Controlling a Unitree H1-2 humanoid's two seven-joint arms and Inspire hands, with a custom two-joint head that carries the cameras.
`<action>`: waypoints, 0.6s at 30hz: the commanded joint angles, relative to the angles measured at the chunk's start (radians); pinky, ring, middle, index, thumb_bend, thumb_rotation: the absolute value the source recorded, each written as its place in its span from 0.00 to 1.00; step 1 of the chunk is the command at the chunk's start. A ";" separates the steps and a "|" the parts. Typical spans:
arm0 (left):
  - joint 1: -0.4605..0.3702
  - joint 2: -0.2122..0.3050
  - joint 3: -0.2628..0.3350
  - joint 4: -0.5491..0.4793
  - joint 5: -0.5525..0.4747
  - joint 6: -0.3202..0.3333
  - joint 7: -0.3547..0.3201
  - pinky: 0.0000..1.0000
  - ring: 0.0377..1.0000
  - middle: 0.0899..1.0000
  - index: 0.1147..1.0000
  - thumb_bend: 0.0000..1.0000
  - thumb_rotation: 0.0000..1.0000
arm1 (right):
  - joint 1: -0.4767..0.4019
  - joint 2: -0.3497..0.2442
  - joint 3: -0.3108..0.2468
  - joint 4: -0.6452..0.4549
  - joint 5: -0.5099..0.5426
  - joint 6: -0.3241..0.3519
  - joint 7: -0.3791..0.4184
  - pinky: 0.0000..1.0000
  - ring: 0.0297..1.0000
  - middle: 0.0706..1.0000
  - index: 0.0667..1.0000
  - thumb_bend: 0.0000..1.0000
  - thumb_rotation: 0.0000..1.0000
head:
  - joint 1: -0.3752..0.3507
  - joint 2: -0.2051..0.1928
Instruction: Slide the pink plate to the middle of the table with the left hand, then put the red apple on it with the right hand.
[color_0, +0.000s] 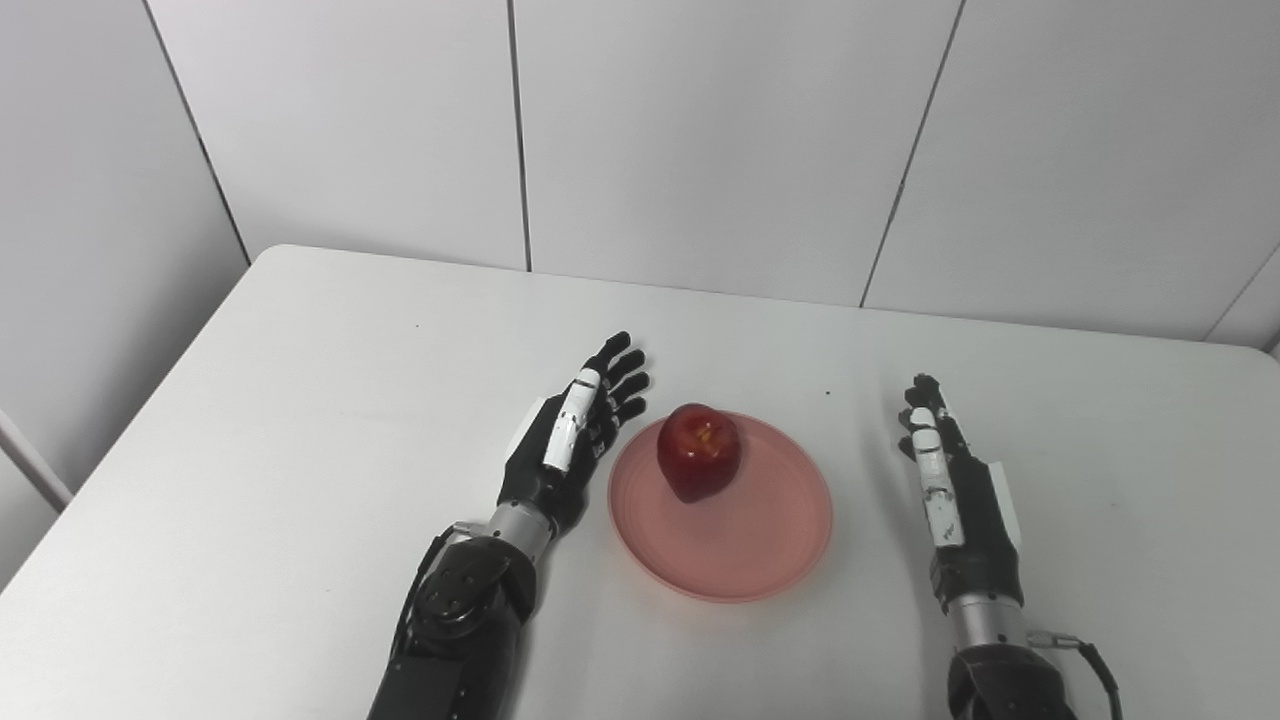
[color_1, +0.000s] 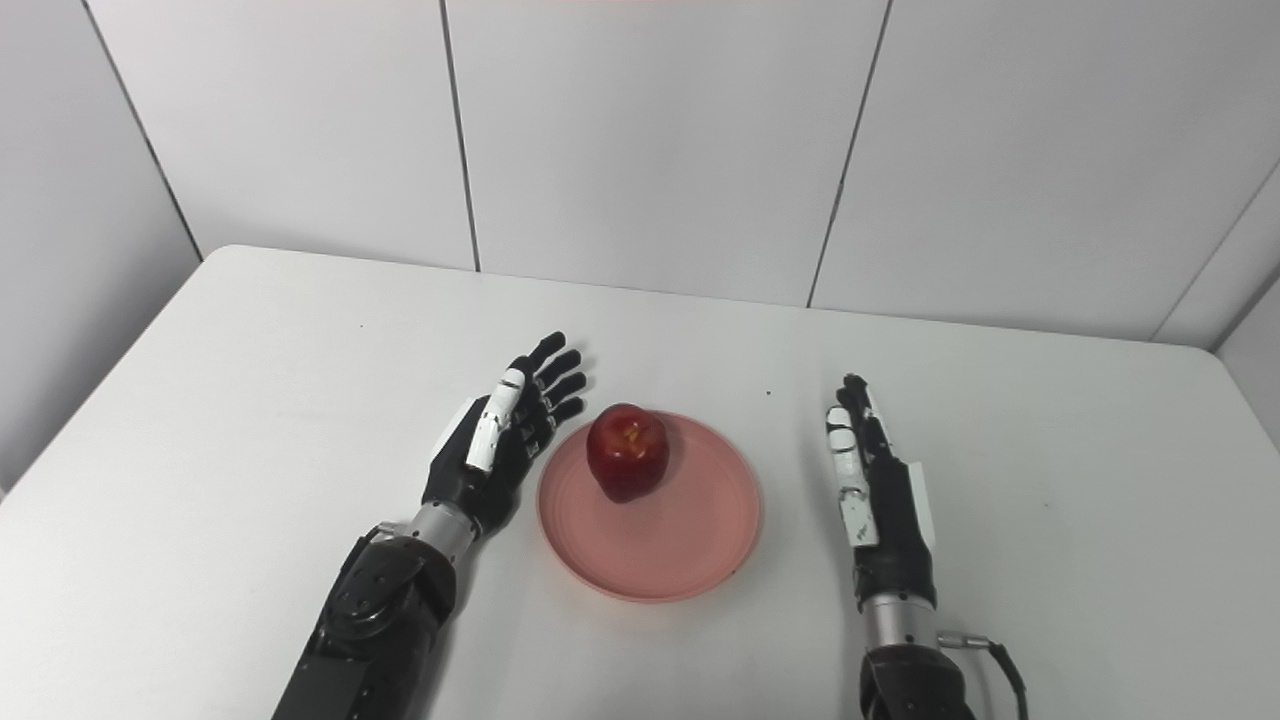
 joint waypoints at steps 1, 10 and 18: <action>0.019 0.005 0.002 0.005 0.010 0.036 0.013 0.93 0.93 0.93 0.91 0.39 1.00 | -0.021 0.000 -0.004 -0.020 0.003 -0.055 -0.008 0.92 0.92 0.93 0.93 0.26 1.00 | 0.001 -0.001; 0.020 0.004 0.000 0.008 0.011 0.029 0.013 0.92 0.93 0.93 0.91 0.39 1.00 | -0.020 -0.001 -0.001 -0.030 0.003 -0.038 -0.001 0.92 0.93 0.92 0.93 0.24 1.00 | 0.002 0.002; 0.023 0.001 0.000 0.003 0.013 0.030 0.015 0.92 0.93 0.93 0.91 0.39 1.00 | -0.017 0.003 0.002 -0.038 -0.002 -0.030 -0.005 0.91 0.91 0.91 0.92 0.25 1.00 | 0.003 0.002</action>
